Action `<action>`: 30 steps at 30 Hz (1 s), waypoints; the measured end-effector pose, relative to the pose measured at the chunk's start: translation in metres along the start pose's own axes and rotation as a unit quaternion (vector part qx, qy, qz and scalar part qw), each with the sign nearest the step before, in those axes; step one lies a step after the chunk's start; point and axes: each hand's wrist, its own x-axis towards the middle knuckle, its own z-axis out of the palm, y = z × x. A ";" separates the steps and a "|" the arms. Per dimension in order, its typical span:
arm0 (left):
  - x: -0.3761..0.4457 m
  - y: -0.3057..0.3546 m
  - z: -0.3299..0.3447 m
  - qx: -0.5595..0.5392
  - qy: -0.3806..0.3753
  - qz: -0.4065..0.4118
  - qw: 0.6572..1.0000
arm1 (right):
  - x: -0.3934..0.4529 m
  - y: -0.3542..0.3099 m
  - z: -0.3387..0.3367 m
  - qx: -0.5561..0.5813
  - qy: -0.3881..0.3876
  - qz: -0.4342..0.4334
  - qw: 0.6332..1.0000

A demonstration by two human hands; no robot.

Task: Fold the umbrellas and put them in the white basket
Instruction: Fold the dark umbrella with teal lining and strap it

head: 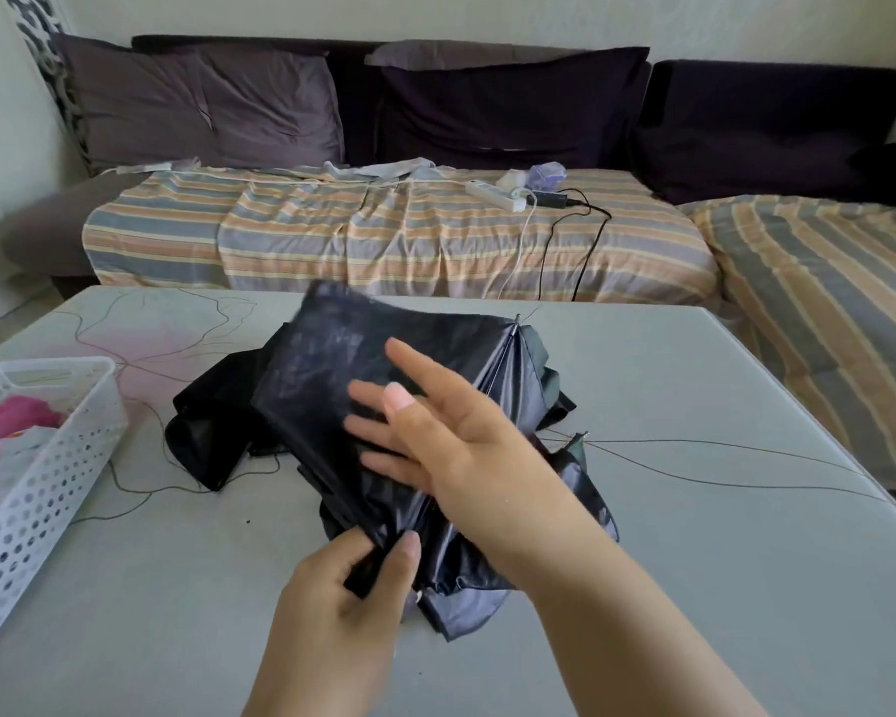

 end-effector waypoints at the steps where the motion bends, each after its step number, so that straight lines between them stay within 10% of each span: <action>1: 0.000 0.000 -0.001 -0.012 -0.004 -0.005 1.000 | -0.001 0.000 -0.005 -0.013 0.030 -0.012 0.999; 6: 0.002 0.002 -0.003 -0.015 -0.019 0.014 1.000 | -0.004 0.000 -0.049 -0.264 0.311 -0.072 0.910; 12: -0.003 0.005 0.002 -0.006 -0.016 0.029 0.999 | 0.000 0.021 -0.064 -0.328 0.309 0.056 0.891; 24: 0.001 0.010 0.002 -0.078 -0.043 -0.035 0.995 | 0.000 0.016 -0.090 -0.326 0.342 -0.019 0.881; 30: 0.001 0.011 0.007 -0.139 -0.054 -0.070 0.986 | -0.001 0.025 -0.087 -0.445 0.390 -0.055 0.804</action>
